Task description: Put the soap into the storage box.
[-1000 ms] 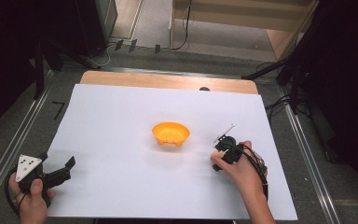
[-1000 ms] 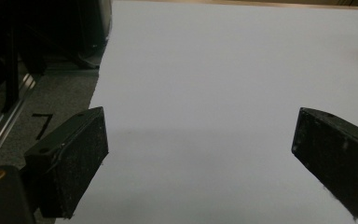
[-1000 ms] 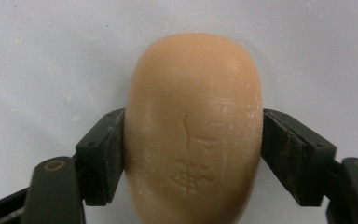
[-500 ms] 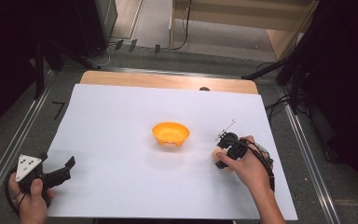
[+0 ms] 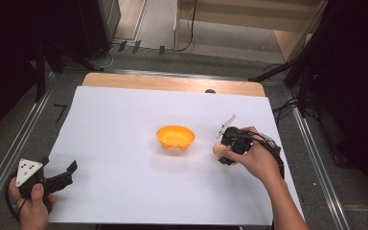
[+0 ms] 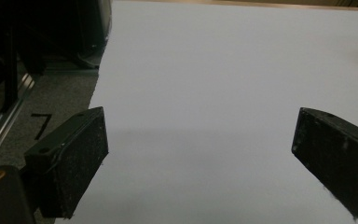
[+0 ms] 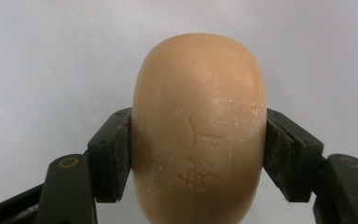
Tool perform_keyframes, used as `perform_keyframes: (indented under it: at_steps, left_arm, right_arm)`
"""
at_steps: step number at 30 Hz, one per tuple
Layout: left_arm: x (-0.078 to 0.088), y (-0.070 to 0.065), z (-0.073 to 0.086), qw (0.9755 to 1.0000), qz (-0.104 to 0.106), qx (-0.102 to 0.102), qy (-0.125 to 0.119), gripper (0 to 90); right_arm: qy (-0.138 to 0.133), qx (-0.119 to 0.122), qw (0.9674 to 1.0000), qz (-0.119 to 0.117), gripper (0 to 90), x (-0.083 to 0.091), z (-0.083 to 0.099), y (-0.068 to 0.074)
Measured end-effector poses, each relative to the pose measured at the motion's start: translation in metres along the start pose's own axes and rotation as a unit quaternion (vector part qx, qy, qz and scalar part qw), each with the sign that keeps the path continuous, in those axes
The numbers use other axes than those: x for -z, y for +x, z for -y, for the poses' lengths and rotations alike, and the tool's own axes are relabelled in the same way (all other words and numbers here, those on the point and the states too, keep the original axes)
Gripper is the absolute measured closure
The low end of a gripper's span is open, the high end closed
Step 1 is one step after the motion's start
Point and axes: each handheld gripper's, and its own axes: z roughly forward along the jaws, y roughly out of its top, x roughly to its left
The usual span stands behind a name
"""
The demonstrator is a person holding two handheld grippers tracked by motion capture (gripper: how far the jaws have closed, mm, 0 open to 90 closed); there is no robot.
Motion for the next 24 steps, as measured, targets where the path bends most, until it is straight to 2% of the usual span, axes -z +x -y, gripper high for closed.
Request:
perform_keyframes:
  at_steps: [2,6,10,15,24]
  left_arm:
    - [0.0,0.0,0.0,1.0,0.0,0.001,0.0,4.4]
    - [0.0,0.0,0.0,1.0,0.0,0.001,0.0,4.4]
    - [0.0,0.0,0.0,1.0,0.002,-0.001,-0.001,4.4]
    - [0.001,0.0,0.0,1.0,0.001,-0.002,-0.001,4.4]
    - [0.0,0.0,0.0,1.0,0.002,-0.001,-0.001,4.4]
  right_arm:
    - [-0.004,0.015,0.9999,-0.002,33.1,0.004,-0.004,-0.002]
    - [-0.024,0.061,0.9978,-0.014,33.0,0.01,-0.013,-0.002]
    - [-0.017,0.083,0.9963,-0.011,33.0,0.014,-0.022,-0.003]
    - [-0.024,0.102,0.9944,-0.014,33.1,0.017,-0.034,-0.004]
    - [-0.029,0.117,0.9926,-0.012,33.0,0.023,-0.054,-0.003]
